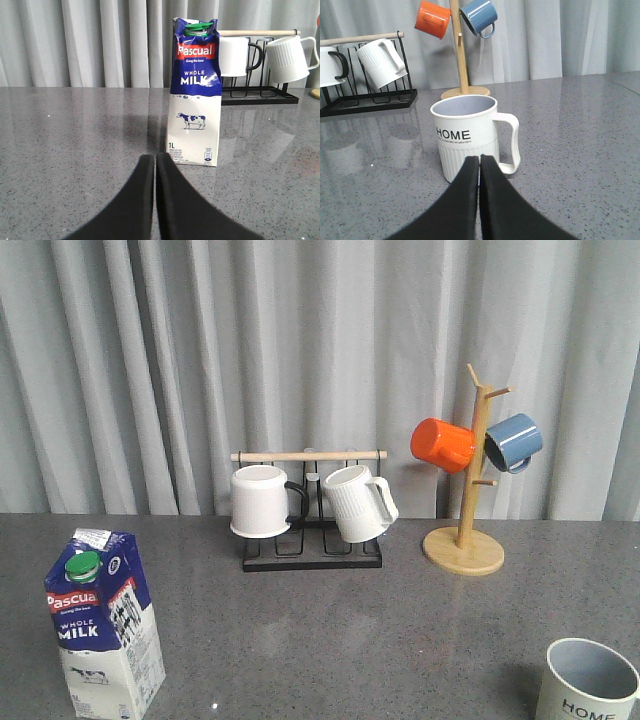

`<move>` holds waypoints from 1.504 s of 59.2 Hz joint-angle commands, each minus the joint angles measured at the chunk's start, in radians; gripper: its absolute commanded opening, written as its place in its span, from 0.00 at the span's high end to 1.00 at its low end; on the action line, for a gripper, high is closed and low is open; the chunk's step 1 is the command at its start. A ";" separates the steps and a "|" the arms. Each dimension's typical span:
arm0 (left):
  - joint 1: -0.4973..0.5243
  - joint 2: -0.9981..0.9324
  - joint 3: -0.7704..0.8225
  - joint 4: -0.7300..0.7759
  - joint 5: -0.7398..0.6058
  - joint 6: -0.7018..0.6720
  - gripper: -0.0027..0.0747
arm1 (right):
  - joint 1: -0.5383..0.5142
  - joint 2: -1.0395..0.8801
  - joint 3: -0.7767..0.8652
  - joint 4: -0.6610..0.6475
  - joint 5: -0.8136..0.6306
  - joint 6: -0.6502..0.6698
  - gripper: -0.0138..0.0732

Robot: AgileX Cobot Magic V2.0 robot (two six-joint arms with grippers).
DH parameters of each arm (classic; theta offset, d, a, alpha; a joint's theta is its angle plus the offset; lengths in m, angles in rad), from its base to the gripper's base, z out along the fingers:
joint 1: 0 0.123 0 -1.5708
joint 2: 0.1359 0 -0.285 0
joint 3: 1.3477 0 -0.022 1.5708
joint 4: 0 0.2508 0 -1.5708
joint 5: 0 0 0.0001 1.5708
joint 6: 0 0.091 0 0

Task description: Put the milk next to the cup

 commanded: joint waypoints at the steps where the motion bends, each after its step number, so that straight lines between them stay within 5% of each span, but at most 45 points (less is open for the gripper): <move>1: 0.002 -0.003 0.020 -0.001 -0.074 -0.008 0.97 | -0.005 -0.010 0.009 -0.001 -0.073 -0.001 0.85; 42: 0.002 -0.003 0.019 -0.004 -0.190 -0.060 0.97 | -0.005 -0.010 0.009 -0.002 -0.080 -0.002 0.85; 70: 0.002 -0.003 0.019 -0.019 -0.398 -0.161 0.97 | -0.005 -0.010 0.001 0.136 -0.320 0.065 0.85; 79: 0.000 -0.003 -0.014 -0.018 -0.394 -0.236 0.97 | -0.005 0.014 -0.137 0.098 -0.174 0.063 0.84; 89: -0.001 -0.003 -0.158 -0.018 -0.148 -0.235 0.93 | -0.005 0.125 -0.343 0.017 0.057 0.015 0.78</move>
